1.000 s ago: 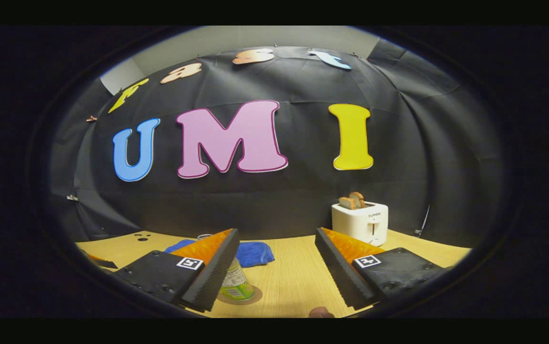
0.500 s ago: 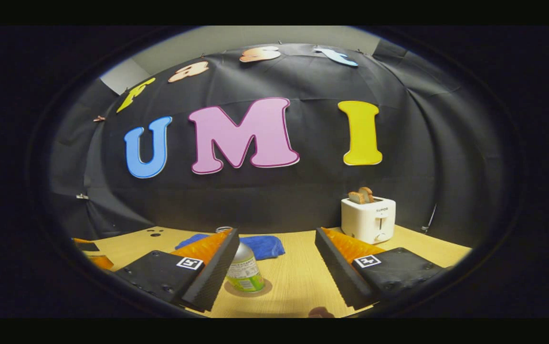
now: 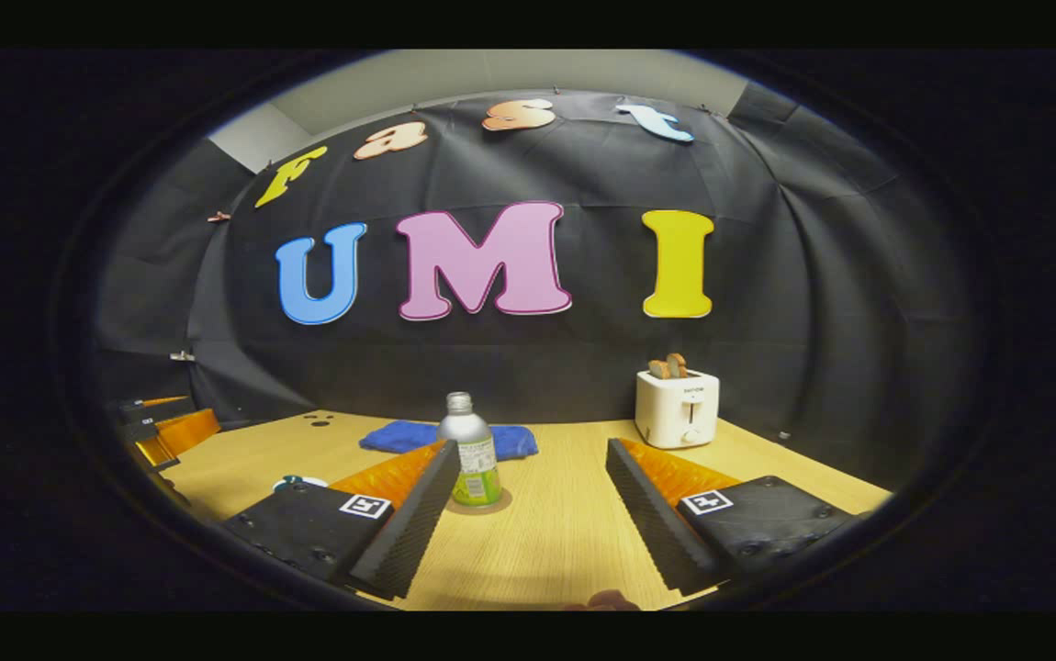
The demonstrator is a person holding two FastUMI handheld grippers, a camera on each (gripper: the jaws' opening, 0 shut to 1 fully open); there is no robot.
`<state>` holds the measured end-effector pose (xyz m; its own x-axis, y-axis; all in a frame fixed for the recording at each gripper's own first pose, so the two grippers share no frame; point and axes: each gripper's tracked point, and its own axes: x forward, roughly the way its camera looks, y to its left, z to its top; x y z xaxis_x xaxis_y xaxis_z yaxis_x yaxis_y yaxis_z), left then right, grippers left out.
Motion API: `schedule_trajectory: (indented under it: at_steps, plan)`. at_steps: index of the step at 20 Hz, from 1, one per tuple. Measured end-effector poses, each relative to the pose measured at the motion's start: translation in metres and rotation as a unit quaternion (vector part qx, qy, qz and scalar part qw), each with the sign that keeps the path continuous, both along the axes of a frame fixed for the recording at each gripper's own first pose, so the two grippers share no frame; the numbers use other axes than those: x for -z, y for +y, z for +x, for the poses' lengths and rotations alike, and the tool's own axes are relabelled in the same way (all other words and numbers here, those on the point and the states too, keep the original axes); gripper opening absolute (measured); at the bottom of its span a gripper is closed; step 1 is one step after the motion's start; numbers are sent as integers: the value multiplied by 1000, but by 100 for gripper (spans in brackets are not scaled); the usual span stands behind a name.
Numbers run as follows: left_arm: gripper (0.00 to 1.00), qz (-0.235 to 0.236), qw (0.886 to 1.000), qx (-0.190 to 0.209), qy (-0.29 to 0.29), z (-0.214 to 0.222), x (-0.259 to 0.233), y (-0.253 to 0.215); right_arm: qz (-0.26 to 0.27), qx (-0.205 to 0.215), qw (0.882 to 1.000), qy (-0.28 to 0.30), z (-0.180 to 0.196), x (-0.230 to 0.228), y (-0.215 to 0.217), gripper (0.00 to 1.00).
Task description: Open the teacup lid with one hand, grasp the water bottle and pour water into the teacup with the other hand; after pouring, place the water bottle on the coaster and then close the teacup lid.
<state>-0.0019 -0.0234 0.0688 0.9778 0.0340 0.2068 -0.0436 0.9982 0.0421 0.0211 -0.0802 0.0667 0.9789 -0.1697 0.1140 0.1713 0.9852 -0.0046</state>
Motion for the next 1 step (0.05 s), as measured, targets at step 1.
schedule_trajectory:
  at_steps: [1]
  plan:
    - [96,-8,1000,7,1,-4,2,-5,-6,4,1000,1,-7,6,0,98]
